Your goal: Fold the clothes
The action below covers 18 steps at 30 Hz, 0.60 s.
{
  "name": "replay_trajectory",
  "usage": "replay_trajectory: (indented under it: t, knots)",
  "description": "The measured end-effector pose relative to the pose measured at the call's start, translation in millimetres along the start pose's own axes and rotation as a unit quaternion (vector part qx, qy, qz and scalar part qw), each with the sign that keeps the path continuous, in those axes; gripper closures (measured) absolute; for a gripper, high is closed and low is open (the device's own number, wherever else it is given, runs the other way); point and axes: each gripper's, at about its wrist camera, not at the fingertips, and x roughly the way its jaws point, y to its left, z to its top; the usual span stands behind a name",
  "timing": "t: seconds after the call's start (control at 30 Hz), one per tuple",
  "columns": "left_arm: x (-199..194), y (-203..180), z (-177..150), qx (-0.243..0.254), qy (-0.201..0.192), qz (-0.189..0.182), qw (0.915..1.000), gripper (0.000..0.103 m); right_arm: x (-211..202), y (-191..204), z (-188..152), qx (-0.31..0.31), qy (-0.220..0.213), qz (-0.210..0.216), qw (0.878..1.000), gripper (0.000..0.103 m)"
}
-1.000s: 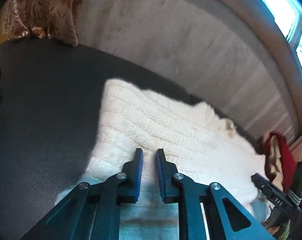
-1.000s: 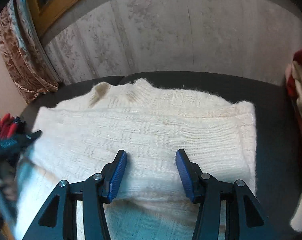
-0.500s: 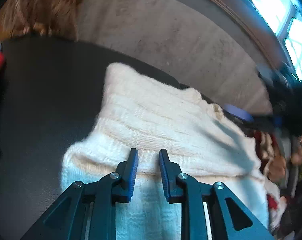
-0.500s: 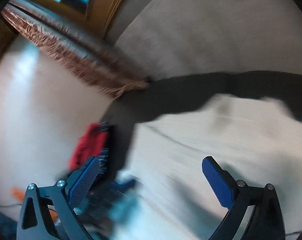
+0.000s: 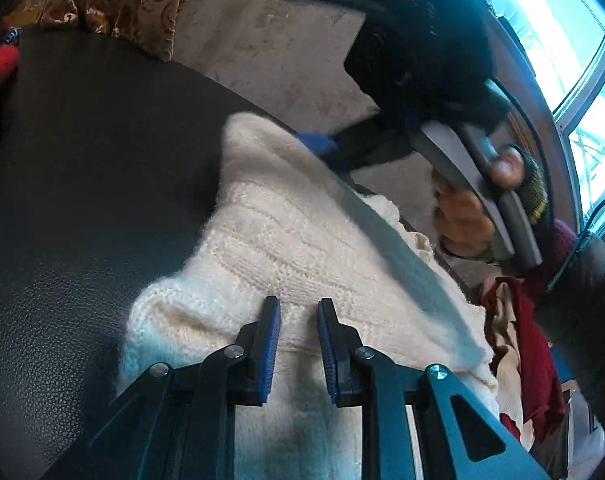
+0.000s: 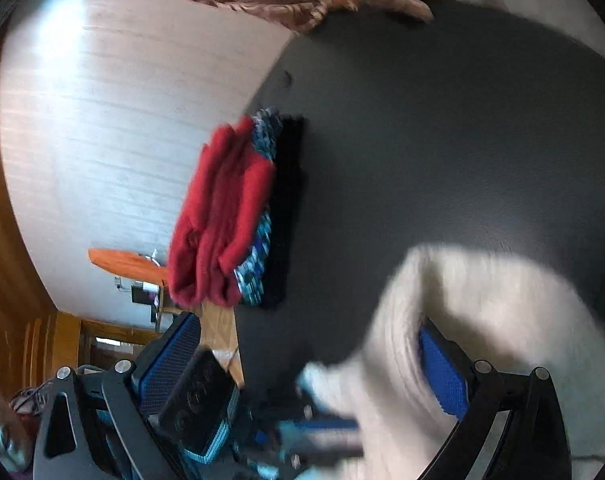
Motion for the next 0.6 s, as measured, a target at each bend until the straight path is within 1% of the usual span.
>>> replay_trajectory:
  t: [0.1, 0.13, 0.2, 0.27, 0.33, 0.4, 0.43, 0.5, 0.57, 0.6]
  knots:
    - [1, -3, -1, 0.002, 0.000, 0.003, 1.0000, 0.083, -5, -11, 11, 0.024, -0.075, 0.034, 0.996, 0.000]
    - [1, -3, -1, 0.002, 0.000, 0.004, 1.0000, 0.084, -8, -16, 11, 0.037, -0.097, 0.027, 0.994, 0.000]
    - [2, -5, -1, 0.002, 0.001, 0.004, 1.0000, 0.084, -21, -21, 5, 0.050, -0.122, -0.006, 0.991, 0.000]
    - [2, -6, 1, -0.002, 0.005, 0.001, 1.0000, 0.084, -42, -14, -11, 0.039, -0.136, -0.017, 0.990, 0.000]
    - [-1, -8, 10, -0.017, 0.012, -0.004, 0.9998, 0.083, -66, -3, -37, 0.018, -0.146, -0.021, 0.989, 0.000]
    - [-10, -11, 23, -0.025, -0.010, -0.007, 0.9996, 0.081, -89, 6, -71, -0.001, -0.156, -0.031, 0.987, 0.000]
    - [-12, -17, 33, -0.015, -0.019, -0.001, 0.9997, 0.081, -98, 7, -90, -0.004, -0.160, -0.043, 0.986, 0.000]
    - [-5, -23, 49, 0.003, -0.020, 0.020, 0.9996, 0.081, -112, 7, -128, -0.005, -0.166, -0.071, 0.984, 0.000]
    - [15, -24, 66, 0.013, 0.002, 0.036, 0.9993, 0.081, -123, 5, -157, -0.004, -0.176, -0.121, 0.977, 0.000]
    - [25, -23, 72, 0.022, 0.005, 0.048, 0.9986, 0.081, -131, 1, -174, -0.001, -0.182, -0.148, 0.972, 0.000]
